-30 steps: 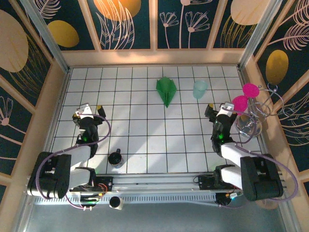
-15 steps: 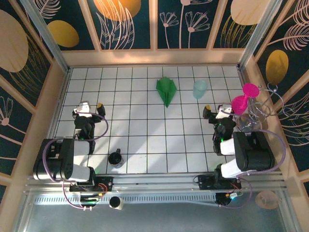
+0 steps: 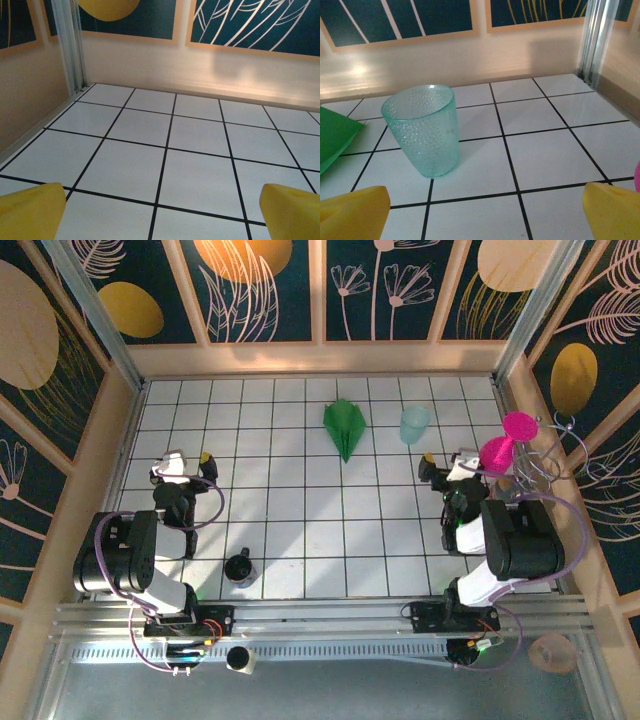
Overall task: Fold a paper plane with a square sheet of paper (pick it up from the middle)
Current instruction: Reset both arms
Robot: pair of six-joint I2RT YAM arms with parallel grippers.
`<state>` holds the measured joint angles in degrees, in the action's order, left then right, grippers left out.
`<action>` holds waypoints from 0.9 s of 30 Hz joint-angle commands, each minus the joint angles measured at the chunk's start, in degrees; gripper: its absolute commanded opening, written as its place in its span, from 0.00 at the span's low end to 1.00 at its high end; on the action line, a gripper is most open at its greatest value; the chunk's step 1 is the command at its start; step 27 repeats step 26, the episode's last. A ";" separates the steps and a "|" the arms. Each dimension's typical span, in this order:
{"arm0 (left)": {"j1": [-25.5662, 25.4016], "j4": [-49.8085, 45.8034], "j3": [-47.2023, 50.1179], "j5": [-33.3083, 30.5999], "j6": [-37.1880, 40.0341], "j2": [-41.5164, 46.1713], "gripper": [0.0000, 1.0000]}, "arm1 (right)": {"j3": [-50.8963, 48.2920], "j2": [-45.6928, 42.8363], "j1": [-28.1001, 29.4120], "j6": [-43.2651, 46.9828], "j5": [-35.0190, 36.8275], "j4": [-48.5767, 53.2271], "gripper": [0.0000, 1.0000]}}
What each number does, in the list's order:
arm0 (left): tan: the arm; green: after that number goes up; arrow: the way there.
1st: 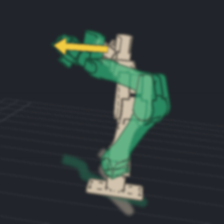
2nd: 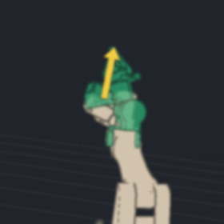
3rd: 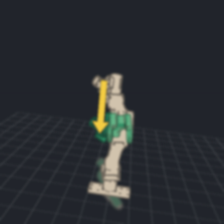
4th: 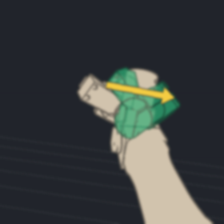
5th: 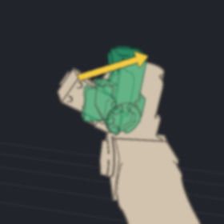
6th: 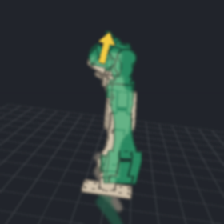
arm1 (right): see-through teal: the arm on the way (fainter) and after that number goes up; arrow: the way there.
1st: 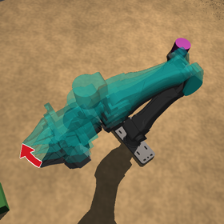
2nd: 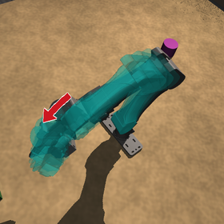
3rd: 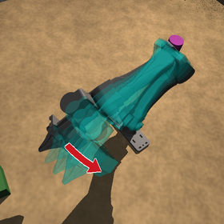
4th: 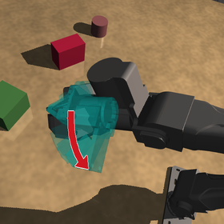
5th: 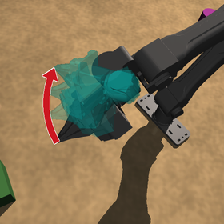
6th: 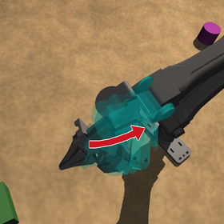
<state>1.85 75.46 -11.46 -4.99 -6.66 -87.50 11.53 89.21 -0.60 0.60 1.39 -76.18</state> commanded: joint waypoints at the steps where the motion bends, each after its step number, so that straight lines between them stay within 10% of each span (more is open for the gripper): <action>1: 0.18 2.65 -0.20 -0.53 -0.55 -0.38 0.99 | 1.19 0.33 -0.92 -1.22 -0.27 0.45 0.99; 27: 0.17 0.45 -1.52 5.30 1.73 -0.66 0.99 | 1.06 0.26 -1.02 -1.22 -1.65 0.34 0.99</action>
